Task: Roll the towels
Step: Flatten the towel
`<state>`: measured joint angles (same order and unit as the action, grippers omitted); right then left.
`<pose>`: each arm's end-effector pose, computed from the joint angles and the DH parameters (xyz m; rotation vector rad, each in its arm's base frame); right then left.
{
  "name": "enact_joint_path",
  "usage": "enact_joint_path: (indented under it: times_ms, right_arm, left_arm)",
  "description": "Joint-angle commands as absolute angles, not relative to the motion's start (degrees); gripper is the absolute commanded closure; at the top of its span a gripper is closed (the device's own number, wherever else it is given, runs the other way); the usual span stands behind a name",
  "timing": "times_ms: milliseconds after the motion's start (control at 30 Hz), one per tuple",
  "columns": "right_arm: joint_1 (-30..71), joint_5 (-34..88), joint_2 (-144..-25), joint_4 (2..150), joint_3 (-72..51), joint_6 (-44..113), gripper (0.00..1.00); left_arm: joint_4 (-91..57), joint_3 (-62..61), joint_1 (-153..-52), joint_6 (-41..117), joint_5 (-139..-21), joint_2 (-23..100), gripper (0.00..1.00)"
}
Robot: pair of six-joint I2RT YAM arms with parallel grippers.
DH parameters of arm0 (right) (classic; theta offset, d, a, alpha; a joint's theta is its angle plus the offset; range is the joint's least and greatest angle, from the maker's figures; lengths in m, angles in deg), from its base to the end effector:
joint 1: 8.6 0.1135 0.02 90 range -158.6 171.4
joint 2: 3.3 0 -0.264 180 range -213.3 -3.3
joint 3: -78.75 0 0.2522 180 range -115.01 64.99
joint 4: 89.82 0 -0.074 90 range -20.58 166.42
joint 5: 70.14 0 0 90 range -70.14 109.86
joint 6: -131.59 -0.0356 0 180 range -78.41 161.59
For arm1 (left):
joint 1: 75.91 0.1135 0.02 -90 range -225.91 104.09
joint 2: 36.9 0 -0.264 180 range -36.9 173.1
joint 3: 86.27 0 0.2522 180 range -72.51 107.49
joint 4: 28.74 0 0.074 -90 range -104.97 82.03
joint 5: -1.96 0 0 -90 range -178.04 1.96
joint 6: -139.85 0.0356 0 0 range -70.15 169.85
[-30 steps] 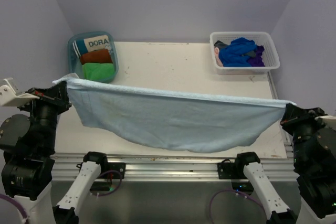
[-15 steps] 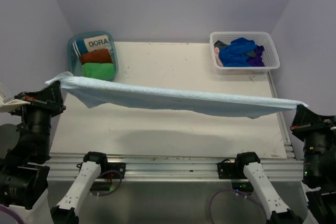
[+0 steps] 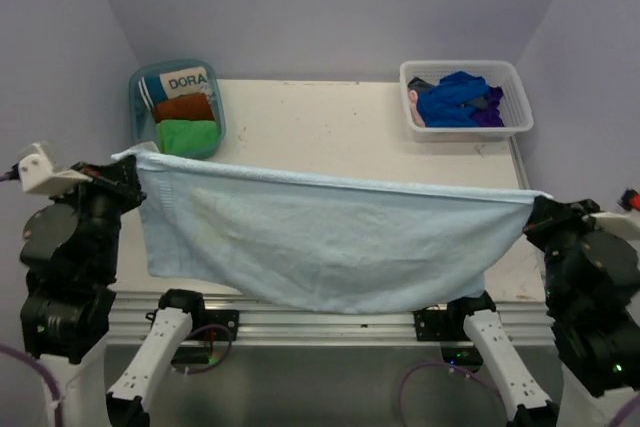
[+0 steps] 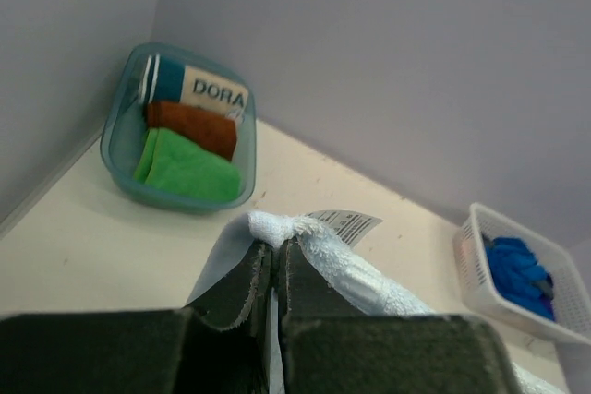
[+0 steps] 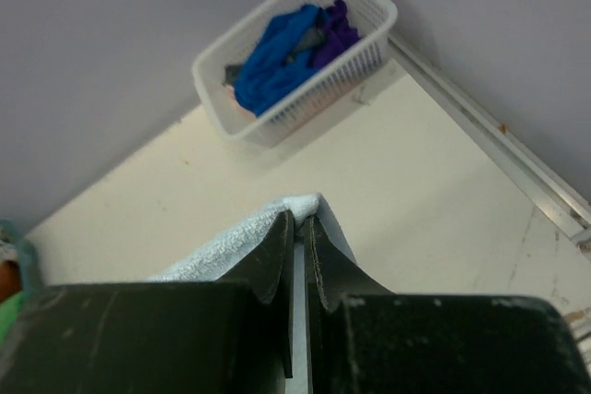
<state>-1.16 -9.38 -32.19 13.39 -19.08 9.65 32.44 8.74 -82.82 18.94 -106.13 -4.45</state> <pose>-0.0140 -0.0194 0.4621 0.7162 1.5317 0.0792 0.0224 0.0084 0.4816 -0.5637 1.4487 -0.2783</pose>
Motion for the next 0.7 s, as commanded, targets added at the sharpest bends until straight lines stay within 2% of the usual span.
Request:
enact_joint_path:
  times_ms: [0,133,233,267,367,467,667]
  right_arm:
    - [-1.4,-10.6,-34.4,18.6,-6.5,8.9,1.00]
    - [-1.4,-9.2,-42.6,30.8,6.6,7.4,1.00]
    - [-1.3,-9.7,-50.6,41.0,12.8,6.8,1.00]
    - [-1.4,-9.8,-57.2,43.1,13.0,6.5,1.00]
    - [-1.4,-11.0,-70.6,50.5,11.7,7.4,1.00]
    - [-1.5,-11.5,-82.7,52.4,4.3,7.9,1.00]
    - [-1.5,-10.0,-94.2,54.3,-4.2,8.7,1.00]
  left_arm:
    - [29.4,-0.1,-82.7,18.2,-108.5,0.6,1.00]
    - [23.5,-13.6,-82.8,16.5,-109.9,8.3,1.00]
    - [20.0,-16.1,-82.7,15.1,-109.9,17.7,1.00]
    - [18.9,-16.1,-82.7,15.0,-109.9,22.6,1.00]
    - [17.3,-13.1,-82.3,14.7,-109.7,30.2,1.00]
    - [17.0,-9.1,-81.6,14.3,-109.1,40.3,1.00]
    - [15.6,-4.7,-77.9,14.1,-104.8,49.4,1.00]
